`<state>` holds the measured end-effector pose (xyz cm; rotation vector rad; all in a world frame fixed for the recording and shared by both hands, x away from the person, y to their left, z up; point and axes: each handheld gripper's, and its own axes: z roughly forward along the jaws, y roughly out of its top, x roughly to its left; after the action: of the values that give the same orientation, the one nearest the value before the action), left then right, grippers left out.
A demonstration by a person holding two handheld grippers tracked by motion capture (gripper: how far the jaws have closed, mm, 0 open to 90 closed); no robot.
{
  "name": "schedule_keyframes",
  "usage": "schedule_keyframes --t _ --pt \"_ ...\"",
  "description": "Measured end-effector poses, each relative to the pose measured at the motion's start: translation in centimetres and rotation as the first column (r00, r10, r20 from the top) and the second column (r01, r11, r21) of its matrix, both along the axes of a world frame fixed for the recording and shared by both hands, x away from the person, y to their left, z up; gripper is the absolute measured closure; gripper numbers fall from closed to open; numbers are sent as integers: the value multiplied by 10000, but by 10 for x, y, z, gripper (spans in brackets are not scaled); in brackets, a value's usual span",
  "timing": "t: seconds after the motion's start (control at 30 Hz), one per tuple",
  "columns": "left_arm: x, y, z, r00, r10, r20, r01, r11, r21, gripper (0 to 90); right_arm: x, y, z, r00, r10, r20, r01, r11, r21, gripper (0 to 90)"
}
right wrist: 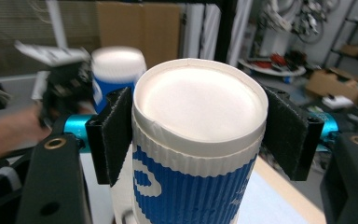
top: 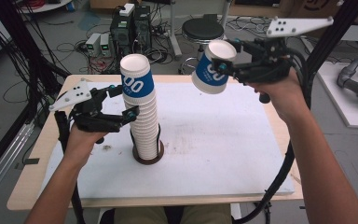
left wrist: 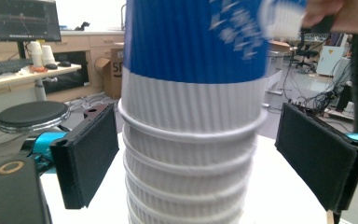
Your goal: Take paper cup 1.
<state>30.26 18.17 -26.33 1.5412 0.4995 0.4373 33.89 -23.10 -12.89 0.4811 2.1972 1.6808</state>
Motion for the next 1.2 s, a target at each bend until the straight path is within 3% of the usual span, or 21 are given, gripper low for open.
schedule_keyframes --t 0.2,0.23,0.27,0.3,0.4,0.47,0.5,0.63,0.93,1.2 --pt "-13 12 -11 9999 149 -87 -148 9998 135 131 -2 -27 -46 9953 -684 -687 677 9976 -136 301" --pt "-14 17 -22 9995 162 -283 -160 9998 89 131 -3 -30 -55 9939 -804 -760 791 9967 -194 302" --pt "-14 17 -22 9995 162 -283 -160 9998 89 131 -3 -30 -55 9939 -804 -760 791 9967 -194 302" --pt "-15 21 -33 9987 238 -457 -236 9997 40 131 -4 -35 -73 9907 -1008 -912 982 9946 -331 301" --pt "-15 26 -52 9970 310 -707 -300 9994 152 132 -6 -41 -99 9871 -1231 -1021 1182 9916 -527 301" --pt "-16 27 -57 9967 348 -738 -341 9994 102 132 -7 -43 -107 9861 -1257 -1083 1211 9914 -487 301" --pt "-17 30 -65 9958 423 -811 -426 9991 -22 132 -9 -47 -122 9818 -1414 -1264 1349 9891 -591 301" --pt "-20 34 -77 9952 496 -842 -499 9988 -15 132 -13 -52 -148 9754 -1567 -1550 1491 9870 -594 301" --pt "-22 33 -87 9942 218 -1054 -222 9998 -24 132 -25 -57 -181 9671 -1820 -1780 1765 9832 -461 301" --pt "-27 23 -87 9944 -232 -1033 249 9996 152 132 -34 -53 -195 9712 -1742 -1628 1670 9843 -570 301"
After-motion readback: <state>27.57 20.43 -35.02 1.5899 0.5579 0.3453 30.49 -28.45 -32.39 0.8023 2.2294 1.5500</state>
